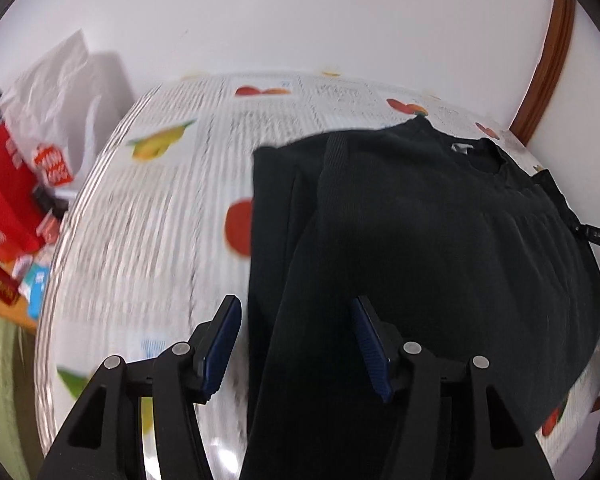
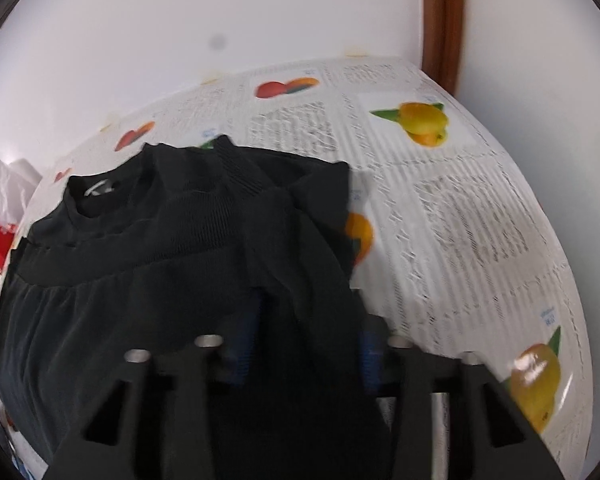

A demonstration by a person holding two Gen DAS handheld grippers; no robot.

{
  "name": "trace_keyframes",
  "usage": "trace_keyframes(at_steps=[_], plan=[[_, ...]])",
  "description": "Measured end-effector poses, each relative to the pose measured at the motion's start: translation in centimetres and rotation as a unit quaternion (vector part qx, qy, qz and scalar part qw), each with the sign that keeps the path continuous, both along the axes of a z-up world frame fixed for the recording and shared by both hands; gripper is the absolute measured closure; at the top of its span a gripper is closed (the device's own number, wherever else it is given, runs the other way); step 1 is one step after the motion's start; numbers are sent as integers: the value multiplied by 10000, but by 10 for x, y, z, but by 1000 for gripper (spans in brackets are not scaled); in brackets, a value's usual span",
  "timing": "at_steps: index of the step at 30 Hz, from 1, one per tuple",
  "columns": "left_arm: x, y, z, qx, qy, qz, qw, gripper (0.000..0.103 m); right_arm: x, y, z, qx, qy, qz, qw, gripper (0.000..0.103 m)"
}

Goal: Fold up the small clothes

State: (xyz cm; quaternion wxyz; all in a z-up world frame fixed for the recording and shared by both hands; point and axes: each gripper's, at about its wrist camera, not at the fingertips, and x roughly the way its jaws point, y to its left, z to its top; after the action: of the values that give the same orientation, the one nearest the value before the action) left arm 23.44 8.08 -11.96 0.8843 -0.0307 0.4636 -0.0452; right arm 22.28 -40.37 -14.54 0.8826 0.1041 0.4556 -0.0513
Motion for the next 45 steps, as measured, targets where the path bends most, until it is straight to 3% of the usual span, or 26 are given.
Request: trace_keyframes(at_steps=[2, 6, 8, 11, 15, 21, 28, 32, 35, 38, 41, 45], plan=[[-5, 4, -4, -100, 10, 11, 9999, 49, 2, 6, 1, -181, -15, 29, 9998, 76], [-5, 3, -8, -441, 12, -16, 9990, 82, 8, 12, 4, -374, -91, 122, 9992, 83], [-1, -3, -7, -313, -56, -31, 9995, 88, 14, 8, 5, -284, -112, 120, 9995, 83], [12, -15, -5, -7, -164, -14, 9999, 90, 23, 4, 7, -285, -148, 119, 9994, 84], [36, -24, -6, -66, -122, 38, 9999, 91, 41, -4, 8, -311, -166, 69, 9994, 84], [63, -39, -7, -107, -125, 35, 9999, 91, 69, -25, 8, -321, -182, 60, 9993, 84], [65, -47, -8, -23, -152, 3, 9999, 89, 84, -36, 7, -442, -120, 101, 9989, 81], [59, -35, -4, -124, -93, 63, 9999, 86, 79, -33, 16, -674, -45, -279, 9973, 72], [47, -22, 0, -123, -87, 146, 9998, 76, 61, -26, 35, -750, -224, -712, 9944, 68], [28, -6, 3, -158, -133, 293, 9994, 69, 43, -2, 55, -781, -457, -730, 9932, 64], [7, 7, 4, -50, -184, 430, 9989, 57, 31, 42, 69, -679, -573, -384, 9953, 60], [-26, 18, 1, 465, -178, 654, 9966, 56, 19, 122, 76, -606, -860, 217, 9942, 47]])
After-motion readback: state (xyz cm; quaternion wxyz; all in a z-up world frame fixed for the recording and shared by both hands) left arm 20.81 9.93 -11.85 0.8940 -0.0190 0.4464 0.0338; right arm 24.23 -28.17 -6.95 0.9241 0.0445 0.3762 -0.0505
